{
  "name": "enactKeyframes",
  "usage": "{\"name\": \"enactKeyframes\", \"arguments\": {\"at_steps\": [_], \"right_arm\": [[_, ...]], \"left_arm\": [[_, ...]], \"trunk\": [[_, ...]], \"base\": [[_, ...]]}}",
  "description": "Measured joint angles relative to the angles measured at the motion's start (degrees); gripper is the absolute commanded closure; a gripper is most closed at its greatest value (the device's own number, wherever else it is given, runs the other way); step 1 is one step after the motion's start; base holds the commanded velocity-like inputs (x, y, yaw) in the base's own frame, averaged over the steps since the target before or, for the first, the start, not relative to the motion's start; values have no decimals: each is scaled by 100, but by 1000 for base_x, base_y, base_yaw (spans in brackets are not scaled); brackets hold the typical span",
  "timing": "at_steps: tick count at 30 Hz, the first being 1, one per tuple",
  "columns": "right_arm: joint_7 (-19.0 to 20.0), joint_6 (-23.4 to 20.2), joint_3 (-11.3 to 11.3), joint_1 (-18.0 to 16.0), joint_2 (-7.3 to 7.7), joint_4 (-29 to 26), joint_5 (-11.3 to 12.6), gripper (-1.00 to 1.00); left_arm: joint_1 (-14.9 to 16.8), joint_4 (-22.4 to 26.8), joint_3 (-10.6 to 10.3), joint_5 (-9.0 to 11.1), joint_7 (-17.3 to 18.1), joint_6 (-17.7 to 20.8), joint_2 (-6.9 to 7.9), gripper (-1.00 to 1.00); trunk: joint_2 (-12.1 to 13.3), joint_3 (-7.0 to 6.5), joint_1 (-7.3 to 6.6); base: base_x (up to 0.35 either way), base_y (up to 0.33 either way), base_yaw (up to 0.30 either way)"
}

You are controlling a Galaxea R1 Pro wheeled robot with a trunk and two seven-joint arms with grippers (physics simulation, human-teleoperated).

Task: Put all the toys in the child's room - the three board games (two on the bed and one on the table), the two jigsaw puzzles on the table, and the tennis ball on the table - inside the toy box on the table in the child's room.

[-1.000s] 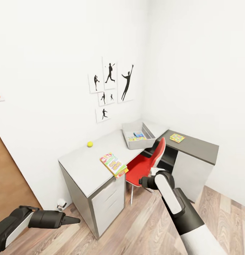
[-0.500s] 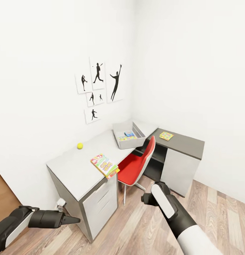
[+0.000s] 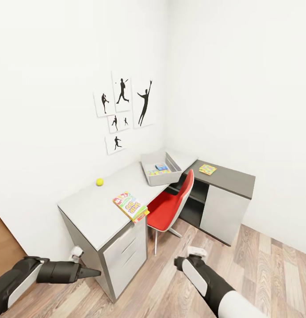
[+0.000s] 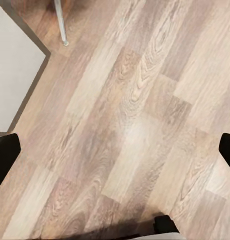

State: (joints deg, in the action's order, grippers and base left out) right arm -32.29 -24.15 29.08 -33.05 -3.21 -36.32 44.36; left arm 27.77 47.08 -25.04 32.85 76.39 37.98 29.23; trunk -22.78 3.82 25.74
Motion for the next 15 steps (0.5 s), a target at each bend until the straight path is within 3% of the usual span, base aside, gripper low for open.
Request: {"name": "enactKeyframes", "arguments": {"at_steps": [3,5,6,9,12,15], "right_arm": [[180,313,86,-1,2,129,-22,-100],[219,504,100,1,1,212,-26,-100],[230,687,105,4,10,264,-32,-100],[240,853,101,6,54,306,-27,-100],[247,991,84,7,87,328,-24,-100],[248,1047,58,7,99,333,-25,-100]], "left_arm": [[0,-10,192,28,-301,7,-230,-100],[1,-27,460,35,-559,14,-442,-100],[1,-129,798,37,-884,21,-691,-100],[2,-339,1320,40,-1408,33,-1076,-100],[2,-504,1959,36,-2153,31,-1612,-100],[3,-571,2236,38,-2687,21,-1991,-100]], "trunk": [[0,0,0],[0,0,0],[0,0,0],[0,0,0],[0,0,0],[0,0,0]], "base": [[0,0,0],[0,0,0],[0,0,0],[0,0,0],[0,0,0],[0,0,0]]}}
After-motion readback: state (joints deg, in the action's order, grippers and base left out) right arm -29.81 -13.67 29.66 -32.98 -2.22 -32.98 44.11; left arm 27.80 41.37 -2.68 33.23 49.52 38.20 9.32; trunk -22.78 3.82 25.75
